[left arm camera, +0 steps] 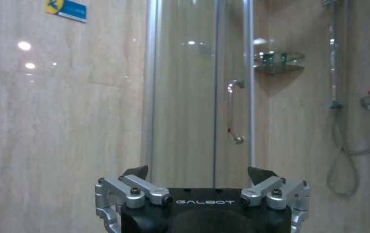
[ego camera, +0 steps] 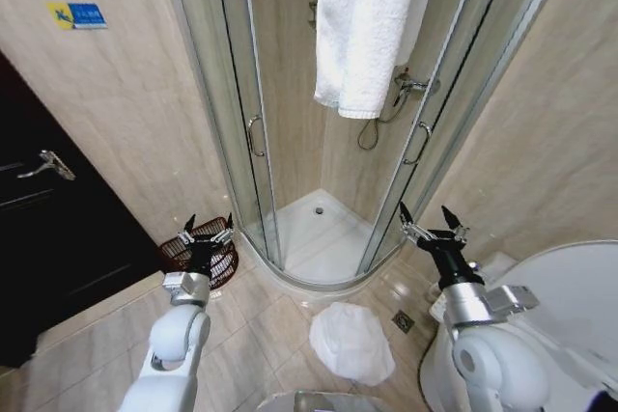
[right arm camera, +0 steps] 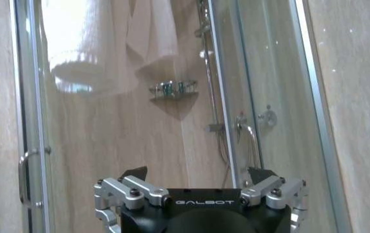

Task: Discard the used towel into the hamper.

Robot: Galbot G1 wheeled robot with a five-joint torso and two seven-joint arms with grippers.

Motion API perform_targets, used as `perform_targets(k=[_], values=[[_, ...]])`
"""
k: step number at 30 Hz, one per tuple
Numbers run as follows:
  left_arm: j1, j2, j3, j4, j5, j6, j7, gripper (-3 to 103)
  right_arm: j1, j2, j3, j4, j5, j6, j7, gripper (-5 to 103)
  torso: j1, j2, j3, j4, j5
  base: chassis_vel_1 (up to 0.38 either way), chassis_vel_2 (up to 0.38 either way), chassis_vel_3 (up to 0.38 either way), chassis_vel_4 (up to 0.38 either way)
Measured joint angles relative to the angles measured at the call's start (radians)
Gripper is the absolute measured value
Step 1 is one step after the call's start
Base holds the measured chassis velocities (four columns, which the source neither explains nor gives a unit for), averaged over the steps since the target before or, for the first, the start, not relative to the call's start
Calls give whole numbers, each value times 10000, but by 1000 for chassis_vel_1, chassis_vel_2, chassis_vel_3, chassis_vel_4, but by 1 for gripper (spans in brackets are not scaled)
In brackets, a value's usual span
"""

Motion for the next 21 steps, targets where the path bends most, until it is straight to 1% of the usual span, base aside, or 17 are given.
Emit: perform_targets(k=[1, 2, 4, 5, 6, 7, 8, 9, 10, 11, 12, 13, 14, 16, 17, 19, 21], values=[[0, 0, 0, 0, 0, 0, 0, 100, 0, 0, 0, 0, 0, 0, 0, 100, 0, 0, 0, 0, 0, 0, 0, 0, 0], [-4, -1, 7, 76, -1, -183, 54, 100, 137, -179, 77, 5, 181, -54, 64, 100, 7, 18, 10, -1, -1, 0, 0, 0, 0], [-20, -41, 56, 328, 25, -733, 94, 100, 834, -948, 238, -106, 790, -325, 451, 100, 14, 38, 21, -1, -5, 0, 0, 0, 0], [-20, -41, 56, 328, 25, -733, 94, 100, 834, -948, 238, -106, 790, -325, 451, 100, 14, 38, 21, -1, -5, 0, 0, 0, 0], [-6, -97, 68, 449, 51, -961, 63, 100, 1441, -1633, 222, -296, 1272, -500, 812, 100, 16, 38, 24, -2, 4, 0, 0, 0, 0], [-11, -169, 88, 532, 78, -1047, 29, 100, 1919, -2200, 191, -430, 1554, -621, 1035, 100, 16, 36, 24, 3, -1, 0, 0, 0, 0], [-46, -197, 131, 605, 130, -1074, 14, 100, 2163, -2511, 192, -493, 1648, -657, 1118, 100, 16, 33, 22, 5, 0, 0, 0, 0, 0], [-46, -197, 131, 605, 130, -1074, 14, 100, 2163, -2511, 192, -493, 1648, -657, 1118, 100, 16, 33, 22, 5, 0, 0, 0, 0, 0], [-185, -203, 283, 818, 360, -1173, -4, 100, 2513, -2988, 236, -518, 1835, -736, 1175, 100, 15, 22, 18, 2, 0, 0, 0, 0, 0], [-210, -212, 344, 921, 476, -1270, -6, 100, 2796, -3265, 227, -518, 2083, -826, 1267, 100, 13, 15, 15, -4, -2, 0, 0, 0, 0], [-192, -214, 370, 959, 516, -1313, -15, 100, 3055, -3447, 164, -531, 2311, -887, 1346, 100, 12, 10, 13, -4, 1, 0, 0, 0, 0], [-192, -214, 370, 959, 516, -1313, -15, 100, 3055, -3447, 164, -531, 2311, -887, 1346, 100, 12, 10, 13, -4, 1, 0, 0, 0, 0], [-129, -236, 399, 994, 533, -1406, -81, 100, 3516, -3709, 8, -596, 2704, -1001, 1440, 100, 5, 2, 7, -2, 0, 0, 0, 0, 0], [-34, -262, 343, 1016, 487, -1533, -206, 100, 4486, -4185, -337, -933, 3358, -1161, 1406, 100, -4, -14, -2, -2, -2, 0, 0, 0, 0], [-34, -262, 343, 1016, 487, -1533, -206, 100, 4486, -4185, -337, -933, 3358, -1161, 1406, 100, -4, -14, -2, -2, -2, 0, 0, 0, 0], [19, -280, 84, 1085, 478, -1628, -267, 100, 5543, -4659, -685, -1538, 3819, -1307, 1117, 100, -13, -28, -12, 0, 0, 0, 0, 0, 0], [68, -284, -89, 1137, 429, -1670, -300, 100, 6421, -5002, -958, -2097, 4037, -1366, 973, 100, -18, -40, -16, 2, 0, 0, 0, 0, 0]])
